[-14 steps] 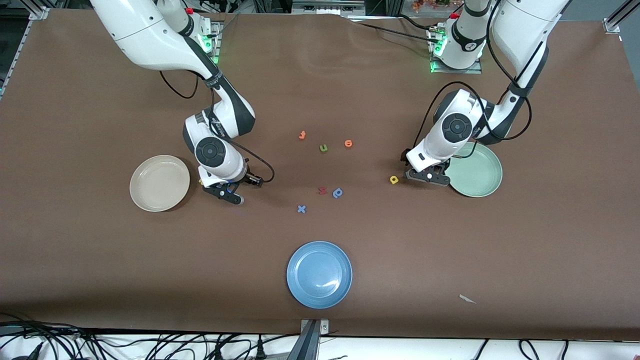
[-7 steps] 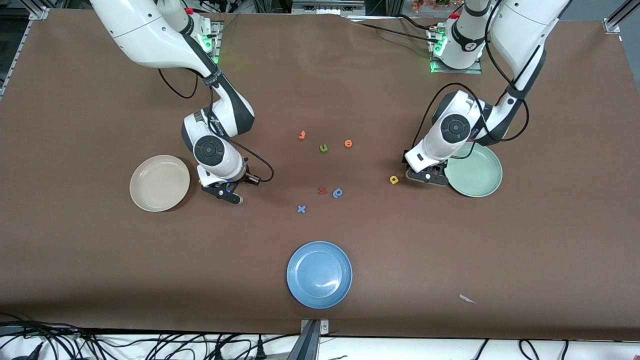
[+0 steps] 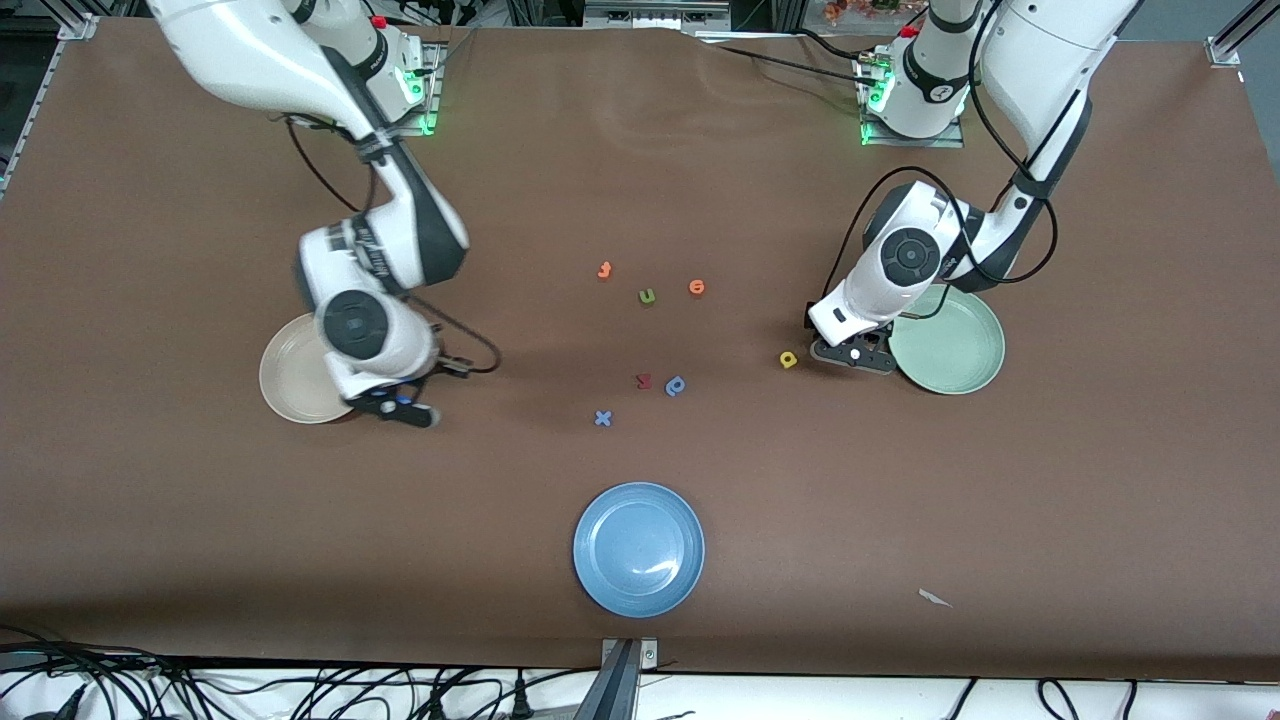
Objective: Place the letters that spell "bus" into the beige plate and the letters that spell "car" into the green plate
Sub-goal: 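Carry the u to the white plate while the left gripper grasps the c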
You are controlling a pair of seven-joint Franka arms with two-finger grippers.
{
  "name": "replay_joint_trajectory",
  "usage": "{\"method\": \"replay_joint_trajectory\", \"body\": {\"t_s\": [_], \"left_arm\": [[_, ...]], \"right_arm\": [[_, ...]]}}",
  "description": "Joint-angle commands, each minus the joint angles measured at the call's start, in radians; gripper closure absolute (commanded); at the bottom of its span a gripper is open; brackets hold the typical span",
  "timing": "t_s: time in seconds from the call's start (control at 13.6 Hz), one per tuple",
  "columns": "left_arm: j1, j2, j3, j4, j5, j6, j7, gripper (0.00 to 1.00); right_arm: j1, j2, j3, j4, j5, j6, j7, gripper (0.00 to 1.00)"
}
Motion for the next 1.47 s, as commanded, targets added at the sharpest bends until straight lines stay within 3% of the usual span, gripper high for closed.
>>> {"method": "replay_joint_trajectory", "body": {"t_s": [0.0,0.15,0.37,0.81,0.88,0.95,1.03,1.1,1.4], "left_arm": [[-0.024,0.014,0.011,0.017,0.024,0.005,-0.042,0.37],[-0.023,0.014,0.012,0.017,0.026,0.008,-0.042,0.49],[-0.023,0.014,0.017,0.017,0.030,0.013,-0.041,0.60],[-0.023,0.014,0.022,0.017,0.033,0.013,-0.038,0.78],[-0.023,0.013,0.022,0.017,0.033,0.013,-0.036,0.80],[-0.023,0.011,0.023,0.017,0.033,0.013,-0.036,0.82],[-0.021,0.006,0.023,0.017,0.035,0.013,-0.034,0.83],[-0.021,0.002,0.032,0.017,0.035,0.011,-0.030,0.86],[-0.005,-0.066,0.048,0.015,0.037,-0.044,0.019,0.90]], "right_arm": [[0.000,-0.011,-0.103,0.005,0.007,-0.025,-0.239,0.88],[-0.022,0.001,-0.181,0.002,0.015,-0.022,-0.424,0.87],[-0.129,0.047,-0.182,-0.003,0.016,-0.007,-0.592,0.87],[-0.194,0.110,-0.182,-0.014,0.016,0.015,-0.680,0.81],[-0.192,0.110,-0.182,-0.014,0.016,0.015,-0.680,0.69],[-0.192,0.110,-0.180,-0.014,0.018,0.013,-0.679,0.47],[-0.191,0.110,-0.180,-0.012,0.018,0.015,-0.674,0.11],[-0.189,0.109,-0.179,-0.009,0.020,0.009,-0.669,0.01],[-0.171,0.060,-0.124,0.002,0.033,0.000,-0.582,0.01]]}}
